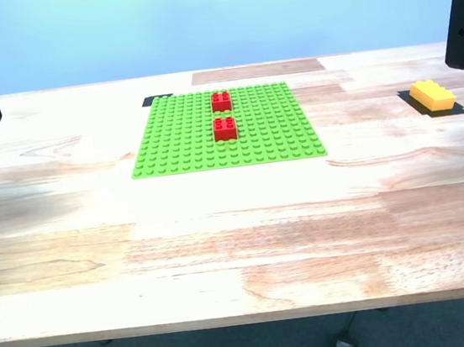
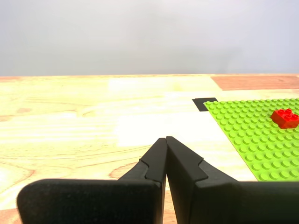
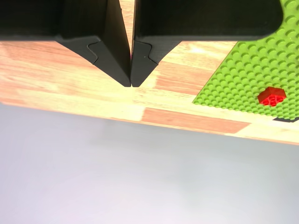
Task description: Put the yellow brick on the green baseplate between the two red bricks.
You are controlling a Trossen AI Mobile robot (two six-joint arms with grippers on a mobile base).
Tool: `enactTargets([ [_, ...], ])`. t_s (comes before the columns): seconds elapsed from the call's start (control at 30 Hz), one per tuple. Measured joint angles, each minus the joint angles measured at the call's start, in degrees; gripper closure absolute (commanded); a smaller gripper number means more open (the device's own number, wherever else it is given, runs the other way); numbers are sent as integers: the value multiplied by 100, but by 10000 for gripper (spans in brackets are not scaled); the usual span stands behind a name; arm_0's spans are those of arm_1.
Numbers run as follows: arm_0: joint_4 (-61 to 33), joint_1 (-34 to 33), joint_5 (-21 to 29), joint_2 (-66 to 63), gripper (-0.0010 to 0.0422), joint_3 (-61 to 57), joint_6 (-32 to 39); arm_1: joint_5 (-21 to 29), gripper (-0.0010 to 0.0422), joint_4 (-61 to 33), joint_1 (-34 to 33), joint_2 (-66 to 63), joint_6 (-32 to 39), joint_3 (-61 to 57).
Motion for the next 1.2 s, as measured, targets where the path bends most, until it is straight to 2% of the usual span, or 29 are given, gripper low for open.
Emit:
enactTargets([
  [0.7,157,2,2,2,413,-7,-33,-15,413,0,2,-2,-129,0],
  [0.8,155,2,33,0,413,-7,-188,-15,413,11,2,0,28,0],
  [0.83,214,4,199,0,412,-7,-247,-22,413,42,2,0,170,2],
  [0.93,374,2,1176,2,412,175,-157,-302,413,131,0,-2,343,92],
  [1.0,251,0,1469,15,413,501,-39,-391,413,59,0,28,345,339],
  [1.1,-385,0,1541,70,413,1209,131,-68,413,-173,-9,258,404,909],
  [1.2,-1075,0,2127,195,413,2006,398,422,413,-715,-35,721,691,1650],
])
